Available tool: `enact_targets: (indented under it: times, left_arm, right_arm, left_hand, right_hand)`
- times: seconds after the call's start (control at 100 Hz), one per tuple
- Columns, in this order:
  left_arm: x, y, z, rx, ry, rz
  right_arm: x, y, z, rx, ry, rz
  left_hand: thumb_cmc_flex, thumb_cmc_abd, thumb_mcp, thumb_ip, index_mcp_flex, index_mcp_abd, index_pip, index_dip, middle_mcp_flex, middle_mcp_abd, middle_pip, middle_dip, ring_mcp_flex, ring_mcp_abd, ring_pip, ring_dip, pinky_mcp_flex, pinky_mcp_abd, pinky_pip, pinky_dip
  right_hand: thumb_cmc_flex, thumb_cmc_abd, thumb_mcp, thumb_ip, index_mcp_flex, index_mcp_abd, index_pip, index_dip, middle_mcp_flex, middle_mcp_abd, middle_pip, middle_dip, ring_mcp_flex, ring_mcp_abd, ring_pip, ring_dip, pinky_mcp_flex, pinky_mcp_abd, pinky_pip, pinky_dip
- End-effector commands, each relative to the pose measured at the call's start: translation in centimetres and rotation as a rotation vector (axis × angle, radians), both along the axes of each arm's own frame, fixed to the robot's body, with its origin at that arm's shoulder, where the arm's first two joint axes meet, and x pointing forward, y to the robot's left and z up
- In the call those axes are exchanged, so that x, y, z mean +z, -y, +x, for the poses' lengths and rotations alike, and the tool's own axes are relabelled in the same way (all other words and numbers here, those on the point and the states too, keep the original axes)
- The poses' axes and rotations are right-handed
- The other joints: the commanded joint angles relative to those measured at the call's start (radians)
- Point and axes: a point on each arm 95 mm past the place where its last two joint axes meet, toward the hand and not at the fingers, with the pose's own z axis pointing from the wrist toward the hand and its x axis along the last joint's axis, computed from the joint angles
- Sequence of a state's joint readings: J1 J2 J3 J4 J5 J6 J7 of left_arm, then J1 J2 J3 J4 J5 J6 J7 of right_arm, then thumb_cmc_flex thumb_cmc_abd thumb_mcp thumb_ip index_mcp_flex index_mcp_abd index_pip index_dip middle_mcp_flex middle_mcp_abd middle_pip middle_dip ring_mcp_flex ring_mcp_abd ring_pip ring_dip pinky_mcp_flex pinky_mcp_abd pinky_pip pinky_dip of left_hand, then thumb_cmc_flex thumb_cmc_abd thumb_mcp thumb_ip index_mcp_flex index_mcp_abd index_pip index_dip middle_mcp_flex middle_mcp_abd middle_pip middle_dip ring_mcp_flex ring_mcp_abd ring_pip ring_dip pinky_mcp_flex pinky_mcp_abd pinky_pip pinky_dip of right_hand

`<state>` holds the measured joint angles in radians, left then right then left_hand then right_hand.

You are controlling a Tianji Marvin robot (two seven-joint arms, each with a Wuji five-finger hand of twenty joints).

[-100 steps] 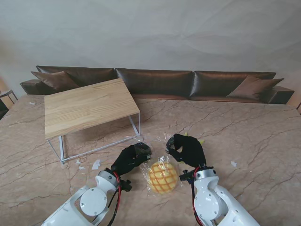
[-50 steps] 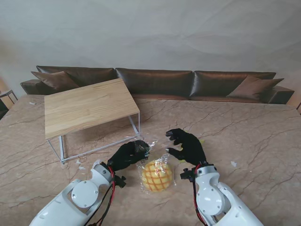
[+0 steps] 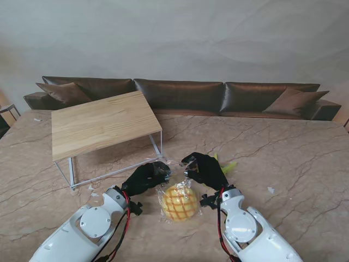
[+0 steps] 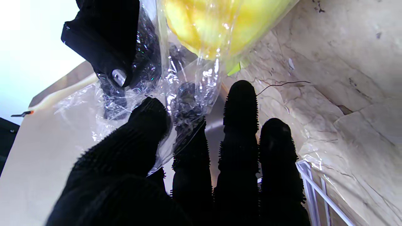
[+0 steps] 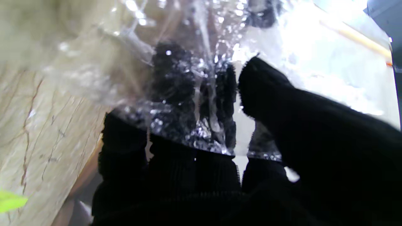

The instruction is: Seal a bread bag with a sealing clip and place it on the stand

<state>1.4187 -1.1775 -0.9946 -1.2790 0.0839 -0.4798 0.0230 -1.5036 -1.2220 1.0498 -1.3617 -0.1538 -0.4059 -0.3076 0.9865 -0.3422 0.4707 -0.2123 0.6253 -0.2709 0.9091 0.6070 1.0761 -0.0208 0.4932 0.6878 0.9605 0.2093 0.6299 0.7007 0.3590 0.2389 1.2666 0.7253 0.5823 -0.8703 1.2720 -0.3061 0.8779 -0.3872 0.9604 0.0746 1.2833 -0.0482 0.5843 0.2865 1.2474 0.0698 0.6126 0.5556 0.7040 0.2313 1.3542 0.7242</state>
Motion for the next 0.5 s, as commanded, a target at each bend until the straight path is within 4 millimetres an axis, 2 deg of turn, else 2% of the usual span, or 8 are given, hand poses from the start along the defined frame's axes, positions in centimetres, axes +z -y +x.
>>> enact_targets:
  times: [0.0,0.08,0.13,0.16,0.27,0.4,0.46,0.49]
  left_arm:
    - [-0.3,-0.2,-0.1,0.005,-0.001,0.003]
    - [-0.4,-0.5,0.1,0.011,-0.005,0.002]
    - [-0.4,-0.8,0.2,0.013,-0.014,0.0]
    - [-0.5,-1.0,0.3,0.019,-0.017,0.0]
    - [-0.6,-1.4,0.5,0.051,-0.017,-0.02]
    - [-0.7,-1.7,0.5,0.063,-0.012,-0.031]
    - [-0.8,-1.9,0.5,0.064,-0.006,-0.034]
    - [-0.8,-2.1,0.6,0.055,-0.004,-0.033]
  right_arm:
    - [0.1,-1.0,-0.1,0.022,0.003,0.021]
    - [0.0,-1.2,-0.2,0.031,0.008,0.042]
    - [-0.1,-1.2,-0.2,0.031,0.013,0.056]
    - [-0.1,-1.2,-0.2,0.029,0.015,0.066]
    - [-0.1,-1.1,-0.3,0.036,0.006,0.09]
    - [-0.2,-1.0,-0.4,0.02,0.029,0.087]
    - [-0.1,-1.1,-0.5,-0.003,0.062,0.071]
    - [-0.1,-1.1,-0.6,-0.015,0.08,0.059]
  left_hand:
    - [0.035,0.049,-0.024,0.041,0.033,-0.056,0.027,-0.055,-0.007,-0.033,-0.024,-0.035,-0.01,-0.028,-0.021,-0.02,-0.008,-0.022,0.012,-0.008]
    - [-0.077,-0.003,0.071,0.035,0.028,0.012,-0.009,-0.219,-0.016,-0.021,-0.048,-0.091,-0.012,-0.031,-0.046,-0.053,-0.004,-0.028,0.004,-0.017]
    - [-0.12,-0.04,0.139,0.031,0.02,0.036,-0.035,-0.252,-0.024,-0.011,-0.067,-0.12,-0.011,-0.03,-0.058,-0.07,0.011,-0.032,-0.006,-0.036]
    - [-0.117,-0.052,0.161,0.029,0.021,0.034,-0.051,-0.261,-0.024,-0.001,-0.085,-0.146,-0.001,-0.027,-0.061,-0.078,0.028,-0.028,-0.006,-0.046]
    - [-0.089,-0.058,0.235,0.014,0.078,0.014,-0.122,-0.279,-0.028,0.033,-0.141,-0.245,0.044,-0.035,-0.065,-0.119,0.091,-0.019,0.016,-0.099]
    - [-0.075,-0.052,0.284,0.026,0.119,0.033,-0.201,-0.292,-0.107,0.061,-0.165,-0.31,0.083,-0.045,-0.095,-0.176,0.156,-0.02,0.018,-0.152]
    - [-0.106,-0.087,0.452,0.068,0.126,0.059,-0.249,-0.259,-0.17,0.053,-0.152,-0.361,0.067,-0.056,-0.128,-0.194,0.155,-0.022,-0.017,-0.194]
    - [-0.068,-0.143,0.535,0.046,0.106,0.071,-0.285,-0.246,-0.226,0.041,-0.153,-0.402,0.035,-0.055,-0.173,-0.168,0.125,-0.025,-0.061,-0.214]
  right_hand:
    - [0.048,0.03,0.048,-0.001,0.057,-0.058,0.028,-0.023,0.037,0.005,0.034,0.031,0.047,0.021,0.037,0.02,0.018,-0.01,0.039,-0.013]
    - [0.107,0.048,0.043,0.005,0.104,-0.072,-0.013,0.016,-0.004,0.027,0.049,0.119,0.054,0.037,0.173,0.103,0.041,-0.01,0.071,-0.036]
    - [0.145,0.066,0.032,0.014,0.127,-0.072,-0.072,0.163,-0.027,0.031,0.055,0.163,0.058,0.024,0.25,0.13,0.056,-0.012,0.087,-0.059]
    - [0.164,0.073,0.028,0.016,0.136,-0.079,-0.076,0.194,-0.039,0.032,0.065,0.178,0.059,0.02,0.27,0.135,0.063,-0.012,0.089,-0.064]
    - [0.231,0.103,-0.001,0.034,0.198,-0.096,-0.043,0.22,-0.079,0.031,0.103,0.235,0.057,0.029,0.307,0.157,0.05,0.003,0.07,-0.074]
    - [0.27,0.117,0.002,0.043,0.28,-0.083,-0.006,0.232,-0.109,0.027,0.144,0.279,0.055,0.032,0.37,0.214,0.05,0.027,0.063,-0.067]
    - [0.278,0.111,0.023,0.039,0.309,-0.078,0.001,0.238,-0.126,0.016,0.169,0.299,0.054,0.035,0.399,0.247,0.033,0.045,0.066,-0.035]
    - [0.281,0.109,0.032,0.037,0.32,-0.075,0.003,0.24,-0.131,0.012,0.175,0.302,0.052,0.035,0.413,0.26,0.027,0.05,0.069,-0.019]
